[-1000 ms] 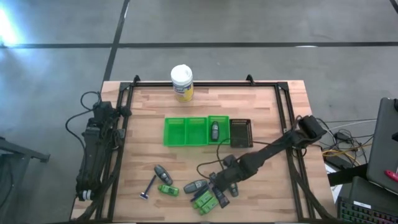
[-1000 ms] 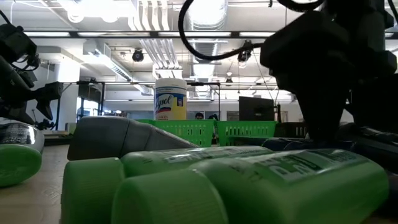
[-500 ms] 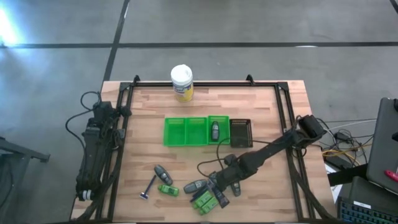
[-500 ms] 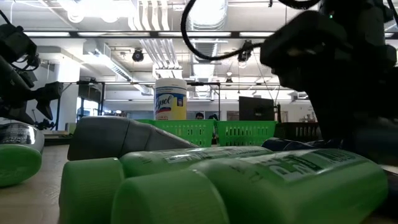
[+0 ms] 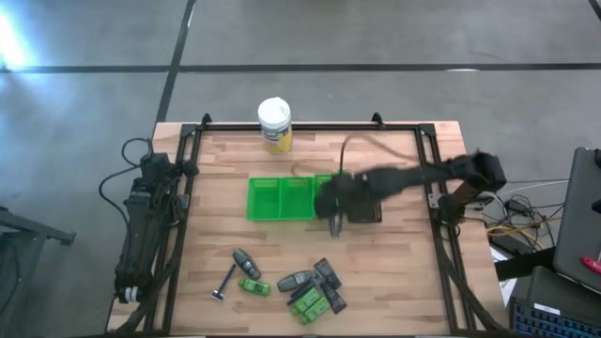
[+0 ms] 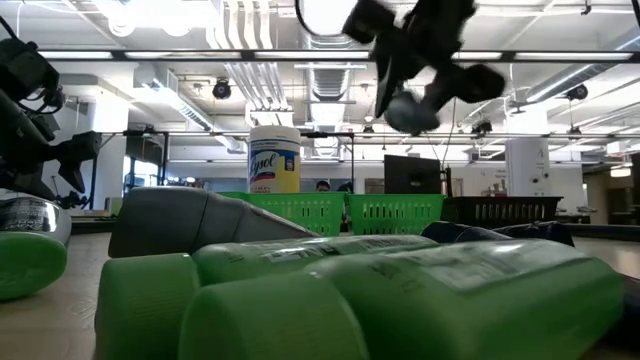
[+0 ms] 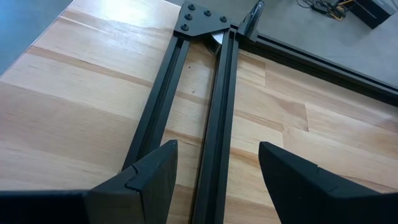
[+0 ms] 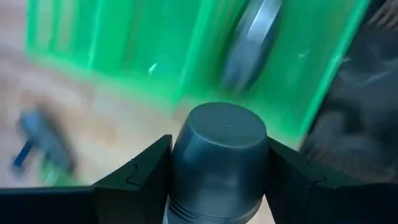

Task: Pick & Place Travel size toiletries
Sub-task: Put the gray roller bottle into the right green bin

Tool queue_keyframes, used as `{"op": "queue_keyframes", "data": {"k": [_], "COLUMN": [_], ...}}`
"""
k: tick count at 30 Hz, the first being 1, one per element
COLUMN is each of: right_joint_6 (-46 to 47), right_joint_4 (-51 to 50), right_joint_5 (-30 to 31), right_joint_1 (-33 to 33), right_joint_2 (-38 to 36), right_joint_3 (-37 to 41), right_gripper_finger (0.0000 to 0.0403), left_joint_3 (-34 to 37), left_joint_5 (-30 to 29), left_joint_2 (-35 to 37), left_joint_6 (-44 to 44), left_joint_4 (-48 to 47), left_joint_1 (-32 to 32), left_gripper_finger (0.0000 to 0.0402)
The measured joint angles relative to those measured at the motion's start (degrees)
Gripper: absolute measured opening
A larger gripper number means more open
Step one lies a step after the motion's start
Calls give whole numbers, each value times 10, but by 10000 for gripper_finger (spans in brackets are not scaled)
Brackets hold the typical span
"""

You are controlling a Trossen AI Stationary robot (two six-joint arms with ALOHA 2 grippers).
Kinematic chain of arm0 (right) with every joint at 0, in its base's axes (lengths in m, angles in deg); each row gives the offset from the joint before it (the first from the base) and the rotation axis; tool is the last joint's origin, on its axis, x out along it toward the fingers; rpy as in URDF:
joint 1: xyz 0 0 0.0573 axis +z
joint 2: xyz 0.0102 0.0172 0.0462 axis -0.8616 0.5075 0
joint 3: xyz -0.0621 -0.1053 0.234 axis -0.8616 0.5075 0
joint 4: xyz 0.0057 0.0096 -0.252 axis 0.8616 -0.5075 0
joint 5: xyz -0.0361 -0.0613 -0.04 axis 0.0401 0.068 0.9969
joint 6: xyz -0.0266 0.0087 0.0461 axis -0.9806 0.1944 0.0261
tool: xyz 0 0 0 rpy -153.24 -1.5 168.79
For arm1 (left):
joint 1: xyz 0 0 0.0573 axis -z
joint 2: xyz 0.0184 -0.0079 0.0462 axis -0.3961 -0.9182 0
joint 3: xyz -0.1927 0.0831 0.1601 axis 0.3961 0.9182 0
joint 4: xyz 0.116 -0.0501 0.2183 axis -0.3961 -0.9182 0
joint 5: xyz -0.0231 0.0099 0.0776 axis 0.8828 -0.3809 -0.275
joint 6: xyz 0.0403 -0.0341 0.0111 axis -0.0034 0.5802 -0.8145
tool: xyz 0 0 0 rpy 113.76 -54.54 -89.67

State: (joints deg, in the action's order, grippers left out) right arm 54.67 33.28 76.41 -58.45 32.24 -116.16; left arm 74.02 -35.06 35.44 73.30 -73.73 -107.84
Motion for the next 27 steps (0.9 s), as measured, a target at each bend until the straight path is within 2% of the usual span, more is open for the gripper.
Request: {"op": "queue_keyframes", "data": {"k": [4,8,12,18,27], "right_joint_6": [-87,-131,-146,-147,-149], "right_joint_4": [4,1,2,15,11], "right_joint_5": [-34,-71,-93,-94,-73], "right_joint_1": [-103,-149,-153,-149,-143], "right_joint_2": [12,33,52,87,114], "right_joint_3": [-5,-5,-2,-2,-1], "right_gripper_finger": [193,202,206,209,272], "left_joint_3": [0,0,0,0,0], "left_joint_5": [0,0,0,0,0], "left_joint_2": [-1,-1,-2,-2,-2], "left_joint_6": [0,0,0,0,0], "left_joint_4": [0,0,0,0,0], "left_joint_1": [0,0,0,0,0], "left_gripper_finger": [229,229,229,229,229]}}
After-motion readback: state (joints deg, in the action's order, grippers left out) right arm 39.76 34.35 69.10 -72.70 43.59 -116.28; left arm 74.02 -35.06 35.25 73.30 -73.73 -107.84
